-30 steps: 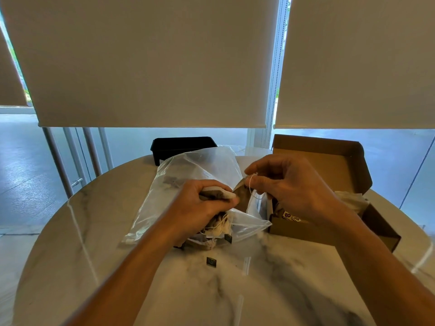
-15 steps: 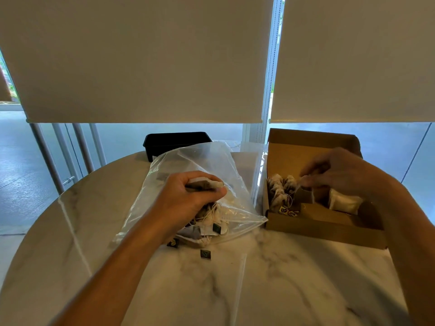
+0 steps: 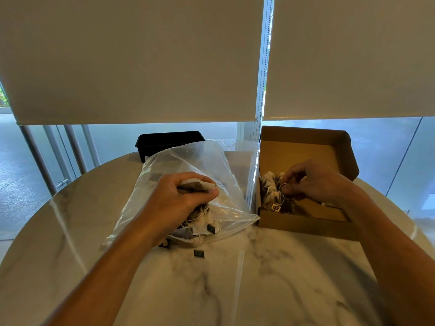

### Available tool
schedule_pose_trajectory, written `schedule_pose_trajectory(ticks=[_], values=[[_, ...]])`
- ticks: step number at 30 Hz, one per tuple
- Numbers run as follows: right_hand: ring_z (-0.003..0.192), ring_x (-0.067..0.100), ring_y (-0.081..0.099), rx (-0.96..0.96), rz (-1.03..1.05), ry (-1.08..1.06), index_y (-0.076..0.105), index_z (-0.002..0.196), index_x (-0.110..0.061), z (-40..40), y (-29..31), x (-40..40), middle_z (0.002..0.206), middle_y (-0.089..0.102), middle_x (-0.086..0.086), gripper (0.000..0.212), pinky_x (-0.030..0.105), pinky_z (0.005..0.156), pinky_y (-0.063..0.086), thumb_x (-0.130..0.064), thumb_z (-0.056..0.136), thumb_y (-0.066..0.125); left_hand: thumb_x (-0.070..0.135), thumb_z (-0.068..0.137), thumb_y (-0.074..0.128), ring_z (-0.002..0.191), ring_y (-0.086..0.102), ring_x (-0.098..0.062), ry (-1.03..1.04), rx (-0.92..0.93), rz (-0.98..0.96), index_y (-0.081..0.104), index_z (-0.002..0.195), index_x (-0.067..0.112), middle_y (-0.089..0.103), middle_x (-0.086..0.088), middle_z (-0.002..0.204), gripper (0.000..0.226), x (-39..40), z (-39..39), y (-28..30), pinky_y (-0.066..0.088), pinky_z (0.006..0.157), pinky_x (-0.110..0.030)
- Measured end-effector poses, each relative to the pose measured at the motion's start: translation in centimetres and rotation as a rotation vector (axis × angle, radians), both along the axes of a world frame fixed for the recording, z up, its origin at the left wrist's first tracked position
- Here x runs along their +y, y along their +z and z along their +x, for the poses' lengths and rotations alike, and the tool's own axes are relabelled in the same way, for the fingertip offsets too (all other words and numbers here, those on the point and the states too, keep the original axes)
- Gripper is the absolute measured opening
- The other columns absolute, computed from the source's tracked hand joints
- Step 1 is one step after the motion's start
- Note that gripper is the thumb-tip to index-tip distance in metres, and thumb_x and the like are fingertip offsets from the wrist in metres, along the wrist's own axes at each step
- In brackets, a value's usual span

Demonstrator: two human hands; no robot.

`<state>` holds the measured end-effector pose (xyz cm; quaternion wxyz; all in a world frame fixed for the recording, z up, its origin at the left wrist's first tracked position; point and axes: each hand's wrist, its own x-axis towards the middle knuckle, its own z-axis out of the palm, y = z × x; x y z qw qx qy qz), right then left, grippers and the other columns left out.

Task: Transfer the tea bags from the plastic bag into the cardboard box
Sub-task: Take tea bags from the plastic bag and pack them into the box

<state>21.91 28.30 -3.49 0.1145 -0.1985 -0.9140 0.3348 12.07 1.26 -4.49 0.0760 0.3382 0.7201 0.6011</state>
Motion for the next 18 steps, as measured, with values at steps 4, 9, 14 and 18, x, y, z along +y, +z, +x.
schedule_pose_trajectory(ticks=[4, 9, 14, 18], values=[[0.077, 0.012, 0.061, 0.018, -0.02, -0.006, 0.069, 0.097, -0.02, 0.0, -0.1, 0.2, 0.086, 0.062, 0.0, 0.02, 0.014, 0.053, 0.045, -0.013, 0.079, 0.074, 0.021, 0.076, 0.074, 0.083, 0.07, -0.016, 0.003, 0.007, -0.006, 0.075, 0.087, 0.022, 0.074, 0.002, 0.083, 0.011, 0.0, 0.0, 0.0, 0.058, 0.078, -0.034], [0.077, 0.013, 0.063, 0.059, -0.112, -0.003, 0.064, 0.106, -0.023, 1.0, 0.8, 0.8, 0.093, 0.063, 0.005, 0.037, 0.01, 0.05, 0.046, -0.007, 0.075, 0.076, 0.017, 0.075, 0.075, 0.08, 0.07, -0.018, -0.004, -0.008, -0.009, 0.075, 0.085, 0.02, 0.074, -0.001, 0.081, 0.01, 0.0, 0.2, 0.2, 0.059, 0.076, -0.036], [0.094, 0.016, 0.061, 0.057, 0.004, -0.011, 0.061, 0.093, -0.039, 2.3, 1.7, 1.2, 0.104, 0.061, 0.0, 0.042, 0.032, 0.078, 0.052, -0.002, 0.078, 0.072, 0.018, 0.075, 0.075, 0.08, 0.071, -0.016, -0.02, -0.01, -0.026, 0.075, 0.086, 0.02, 0.074, 0.0, 0.081, 0.011, 0.1, 0.4, 0.2, 0.059, 0.076, -0.034], [0.098, 0.01, 0.059, 0.323, 0.156, -0.017, 0.061, 0.093, -0.038, 2.1, 2.8, -2.0, 0.099, 0.061, -0.012, 0.035, 0.024, 0.075, 0.048, -0.003, 0.085, 0.063, 0.018, 0.075, 0.075, 0.079, 0.07, -0.012, -0.023, 0.024, -0.045, 0.075, 0.085, 0.022, 0.074, 0.004, 0.081, 0.011, 0.2, 0.5, 0.1, 0.058, 0.074, -0.027]])
